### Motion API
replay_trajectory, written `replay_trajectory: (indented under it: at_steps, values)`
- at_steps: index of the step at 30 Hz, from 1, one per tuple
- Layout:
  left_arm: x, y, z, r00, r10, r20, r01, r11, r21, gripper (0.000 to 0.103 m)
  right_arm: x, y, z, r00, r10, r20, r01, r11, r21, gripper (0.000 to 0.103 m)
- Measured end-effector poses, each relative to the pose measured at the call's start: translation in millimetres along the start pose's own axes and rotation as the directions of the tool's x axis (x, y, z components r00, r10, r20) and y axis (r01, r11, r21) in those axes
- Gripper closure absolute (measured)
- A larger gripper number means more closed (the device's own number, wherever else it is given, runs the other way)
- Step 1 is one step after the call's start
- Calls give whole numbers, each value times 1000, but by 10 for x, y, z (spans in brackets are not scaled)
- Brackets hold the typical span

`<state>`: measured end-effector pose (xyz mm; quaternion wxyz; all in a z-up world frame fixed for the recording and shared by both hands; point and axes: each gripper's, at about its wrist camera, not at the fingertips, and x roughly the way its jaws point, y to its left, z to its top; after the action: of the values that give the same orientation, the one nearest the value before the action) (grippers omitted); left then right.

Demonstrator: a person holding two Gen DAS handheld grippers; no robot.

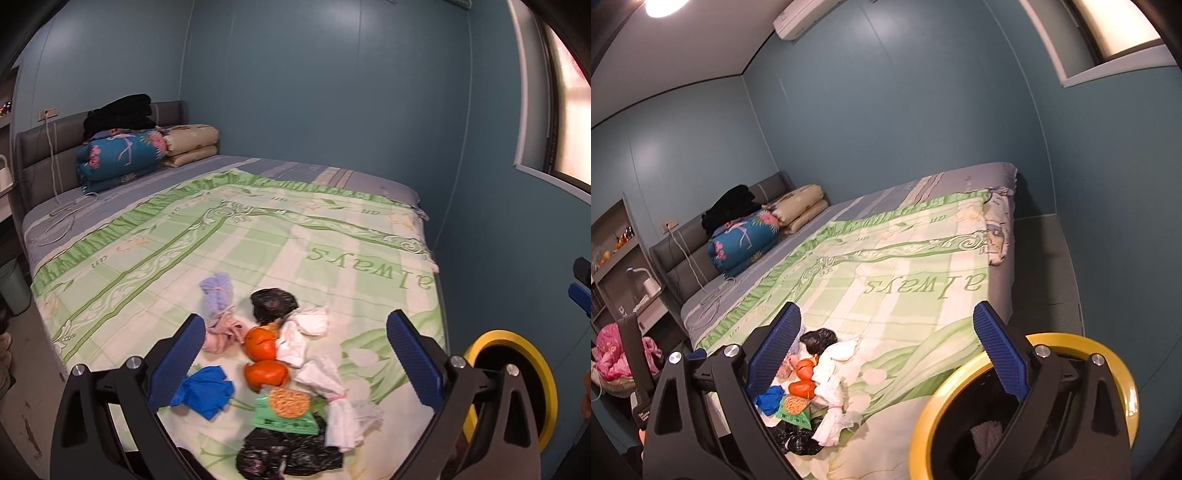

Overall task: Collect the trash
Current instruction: 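Move both open tools back toward the trash pile on the bed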

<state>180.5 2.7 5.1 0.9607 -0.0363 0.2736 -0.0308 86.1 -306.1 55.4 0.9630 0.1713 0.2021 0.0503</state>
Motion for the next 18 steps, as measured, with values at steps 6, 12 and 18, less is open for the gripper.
replay_trajectory:
  at_steps: [6, 12, 18]
  values:
    - [81, 271, -84, 999, 44, -19, -44, 998, -42, 8, 129, 205, -86, 999, 13, -38, -15, 1000, -27, 11]
    - [151, 484, -193, 997, 67, -49, -70, 995, -76, 8, 318, 318, -153, 997, 19, -77, -23, 999, -50, 11]
    - [225, 667, -310, 993, 87, -80, -95, 989, -112, 8, 486, 484, -256, 994, 26, -110, -34, 996, -77, 11]
